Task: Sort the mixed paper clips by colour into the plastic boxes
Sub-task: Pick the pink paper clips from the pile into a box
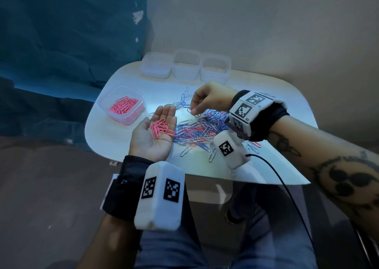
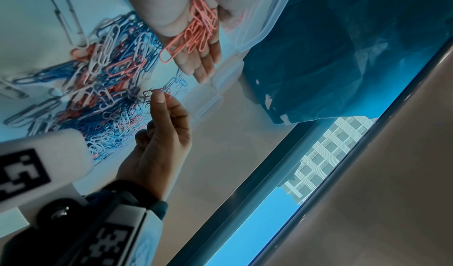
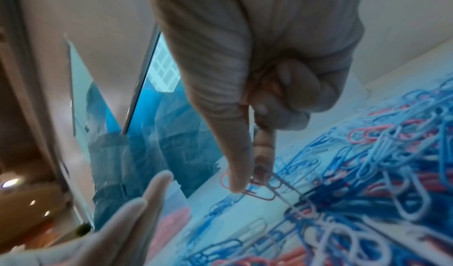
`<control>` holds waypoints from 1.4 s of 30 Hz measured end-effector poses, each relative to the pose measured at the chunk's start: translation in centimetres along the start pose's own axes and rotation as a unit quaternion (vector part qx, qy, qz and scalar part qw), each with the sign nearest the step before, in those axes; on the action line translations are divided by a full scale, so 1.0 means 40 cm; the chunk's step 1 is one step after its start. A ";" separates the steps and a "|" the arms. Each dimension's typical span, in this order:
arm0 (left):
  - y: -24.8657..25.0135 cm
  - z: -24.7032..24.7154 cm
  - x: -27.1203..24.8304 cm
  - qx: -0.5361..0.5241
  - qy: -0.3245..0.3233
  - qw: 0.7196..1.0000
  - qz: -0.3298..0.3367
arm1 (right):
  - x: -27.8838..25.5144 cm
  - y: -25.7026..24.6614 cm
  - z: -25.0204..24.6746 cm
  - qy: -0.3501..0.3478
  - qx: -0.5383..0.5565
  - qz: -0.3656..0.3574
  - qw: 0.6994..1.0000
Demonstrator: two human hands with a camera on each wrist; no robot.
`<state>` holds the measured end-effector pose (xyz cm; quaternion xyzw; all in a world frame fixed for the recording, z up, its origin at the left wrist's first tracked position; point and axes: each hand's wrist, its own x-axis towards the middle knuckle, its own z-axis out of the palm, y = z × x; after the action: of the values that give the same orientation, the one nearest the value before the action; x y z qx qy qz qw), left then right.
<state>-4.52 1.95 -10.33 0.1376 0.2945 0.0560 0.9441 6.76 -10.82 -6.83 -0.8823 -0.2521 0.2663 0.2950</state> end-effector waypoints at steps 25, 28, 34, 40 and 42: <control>0.055 -0.007 -0.020 0.090 -0.043 0.992 -0.082 | -0.073 0.016 0.037 -0.028 -0.303 -0.026 0.952; 0.052 -0.008 -0.010 0.111 -0.041 0.988 -0.104 | -0.072 0.023 0.026 -0.033 -0.283 -0.015 0.958; 0.038 -0.007 -0.012 0.098 -0.039 0.988 -0.113 | -0.076 0.021 0.034 0.023 -0.209 -0.035 0.977; 0.027 -0.014 -0.021 0.095 -0.028 0.989 -0.109 | -0.082 0.027 0.058 0.013 -0.263 -0.009 0.965; 0.031 -0.012 -0.027 0.096 -0.030 0.989 -0.106 | -0.086 0.035 0.045 0.001 -0.242 0.009 0.970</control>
<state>-5.70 3.05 -9.75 0.1972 0.2832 -0.0773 0.9354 3.54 -13.18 -7.89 -0.9301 -0.3005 0.1991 0.0710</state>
